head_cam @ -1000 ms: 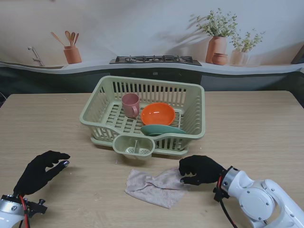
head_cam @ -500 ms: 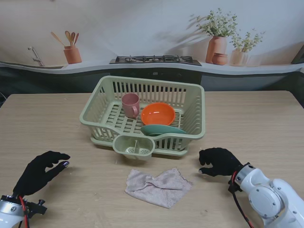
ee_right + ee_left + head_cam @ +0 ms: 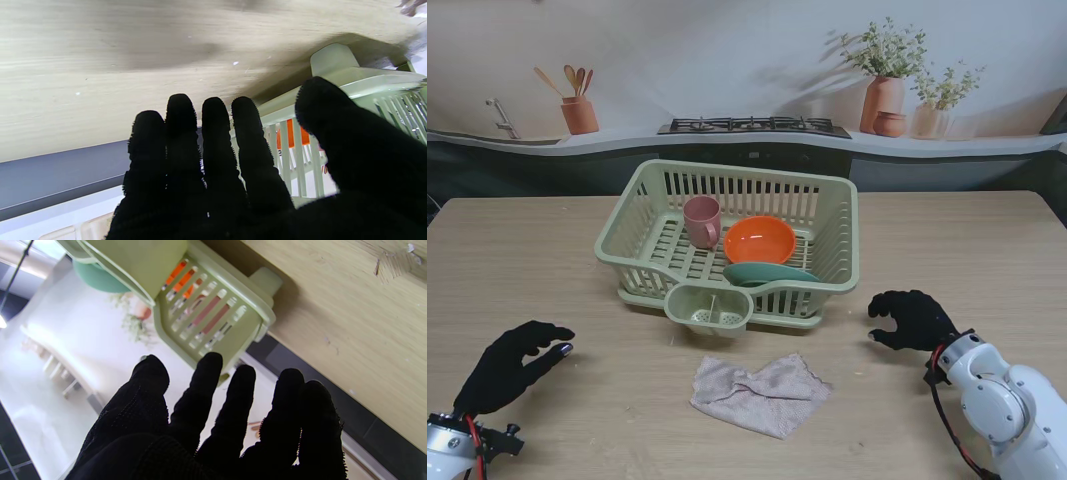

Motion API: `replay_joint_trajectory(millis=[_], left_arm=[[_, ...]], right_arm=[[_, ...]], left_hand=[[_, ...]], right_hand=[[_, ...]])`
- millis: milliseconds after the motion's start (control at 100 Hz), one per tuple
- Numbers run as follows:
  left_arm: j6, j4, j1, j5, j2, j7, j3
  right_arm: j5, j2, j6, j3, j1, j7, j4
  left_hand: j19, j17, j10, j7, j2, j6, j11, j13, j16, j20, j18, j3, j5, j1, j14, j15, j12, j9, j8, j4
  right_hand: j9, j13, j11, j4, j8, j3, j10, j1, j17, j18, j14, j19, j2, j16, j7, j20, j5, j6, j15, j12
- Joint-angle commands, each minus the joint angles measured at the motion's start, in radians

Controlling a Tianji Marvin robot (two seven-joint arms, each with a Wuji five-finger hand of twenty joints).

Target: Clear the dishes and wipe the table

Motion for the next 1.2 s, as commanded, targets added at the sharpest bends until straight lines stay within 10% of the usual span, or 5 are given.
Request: replay_joint_trajectory(millis=[0,1190], left_arm=[[0.014,-0.013,0.014,0.005,0.005,-0.026,0.0],[0.211,-0.138,-0.017,0.172,0.083,-0.33,0.073]], right_arm=[[-0.012,0.001,-0.001,0.007,0.003,0.008,0.008],[-0.038,-0.001,0.003,0.018,0.021,-0.041,0.042]], left_hand=[[-0.035,-0.02,-0.003,-0.023,0.028,-0.001,-0.018,-0.025,-0.02,-0.022,-0.04,0.001,0.022,0.02,-0.015,-0.02,-0.029,-0.027,0.0,0.028],[-0.149,-0.142,-0.075,-0.07,-0.191,-0.024,-0.079,-0.143,-0.064,-0.146,-0.149,0.321,-0.064,-0.132,-0.112,-0.134,-0.059,-0.141,-0.048,-0.008]], right_hand=[[-0.027,-0.023,-0.025,0.03,-0.018,0.019,0.01,-0.004,-0.017,0.009,0.017,-0.024,-0.04,-0.016,-0.023,-0.023,0.008,0.018,-0.034,-0.023],[-0.039,-0.045,-0.065,0.032,-0.02,0.009,0.008,0.0,-0.066,0.048,0.013,-0.106,-0.034,-0.058,-0.055,-0.091,0.01,0.021,-0.131,-0.037]])
